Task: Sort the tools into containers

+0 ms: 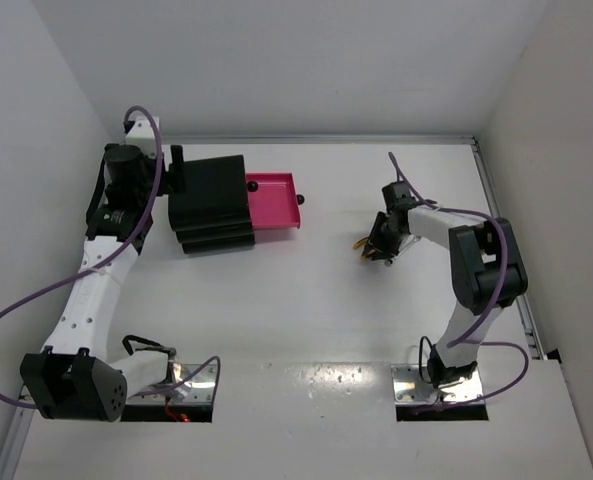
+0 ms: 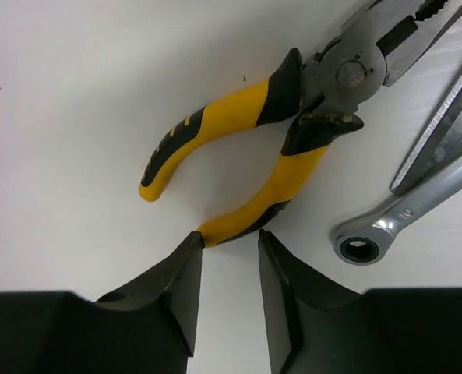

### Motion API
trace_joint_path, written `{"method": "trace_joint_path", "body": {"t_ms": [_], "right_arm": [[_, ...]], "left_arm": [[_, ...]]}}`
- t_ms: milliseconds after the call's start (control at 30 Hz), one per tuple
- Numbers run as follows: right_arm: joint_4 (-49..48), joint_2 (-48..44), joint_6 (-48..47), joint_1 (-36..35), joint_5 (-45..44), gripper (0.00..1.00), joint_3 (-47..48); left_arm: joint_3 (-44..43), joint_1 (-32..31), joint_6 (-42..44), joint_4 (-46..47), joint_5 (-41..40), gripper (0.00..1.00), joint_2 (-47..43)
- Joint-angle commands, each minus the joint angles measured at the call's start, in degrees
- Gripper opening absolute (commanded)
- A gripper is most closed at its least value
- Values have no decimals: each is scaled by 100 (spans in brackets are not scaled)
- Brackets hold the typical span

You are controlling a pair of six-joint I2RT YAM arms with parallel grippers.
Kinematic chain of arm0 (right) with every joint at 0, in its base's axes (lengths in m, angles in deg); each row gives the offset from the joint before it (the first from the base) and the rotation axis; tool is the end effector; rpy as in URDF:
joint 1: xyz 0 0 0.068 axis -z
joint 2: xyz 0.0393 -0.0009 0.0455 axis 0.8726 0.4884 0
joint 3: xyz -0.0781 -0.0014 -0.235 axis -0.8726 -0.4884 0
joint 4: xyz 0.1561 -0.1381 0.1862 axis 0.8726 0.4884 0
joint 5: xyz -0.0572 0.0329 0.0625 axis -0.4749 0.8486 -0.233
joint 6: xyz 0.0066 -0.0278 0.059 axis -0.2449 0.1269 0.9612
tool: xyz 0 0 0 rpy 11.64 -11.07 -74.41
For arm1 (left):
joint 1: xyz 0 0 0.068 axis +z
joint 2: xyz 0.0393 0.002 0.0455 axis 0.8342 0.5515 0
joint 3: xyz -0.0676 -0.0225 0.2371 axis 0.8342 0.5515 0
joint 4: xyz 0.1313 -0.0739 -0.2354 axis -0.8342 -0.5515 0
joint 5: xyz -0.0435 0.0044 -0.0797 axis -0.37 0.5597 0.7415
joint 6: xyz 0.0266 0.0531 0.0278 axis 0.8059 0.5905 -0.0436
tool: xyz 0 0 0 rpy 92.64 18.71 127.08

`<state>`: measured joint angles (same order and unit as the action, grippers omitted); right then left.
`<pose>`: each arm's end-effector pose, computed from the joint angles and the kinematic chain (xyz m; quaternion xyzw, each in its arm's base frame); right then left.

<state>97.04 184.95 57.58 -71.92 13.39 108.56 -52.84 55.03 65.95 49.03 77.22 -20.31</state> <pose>0.3400 0.0713 0.0793 0.2716 0.9457 0.1161 0.1356 0.3049 0.0002 0.3558 -0.0421 0.7948 0.0513 0.6032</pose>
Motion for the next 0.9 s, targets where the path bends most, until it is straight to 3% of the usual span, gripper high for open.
{"method": "trace_joint_path", "body": {"t_ms": [0,133,400,500,667,867], "right_arm": [[-10,203,0,-18,-695,29,-1],[112,151,-131,-18,-748,12,-1],[288,-421,-474,105,-1143,9,-353],[289,-613,-755,105,-934,28,-353],[166,-1062,-975,-9,-809,41,-353],[-150,-1133,-1380,-9,-607,42,-353]], "left_arm": [[37,-61,-19,224,-70,99,-54],[37,-61,-19,224,-70,99,-107],[37,-61,-19,224,-17,99,-160],[37,-61,-19,224,36,99,-160],[37,-61,-19,224,88,99,-160],[37,-61,-19,224,141,99,-107]]}}
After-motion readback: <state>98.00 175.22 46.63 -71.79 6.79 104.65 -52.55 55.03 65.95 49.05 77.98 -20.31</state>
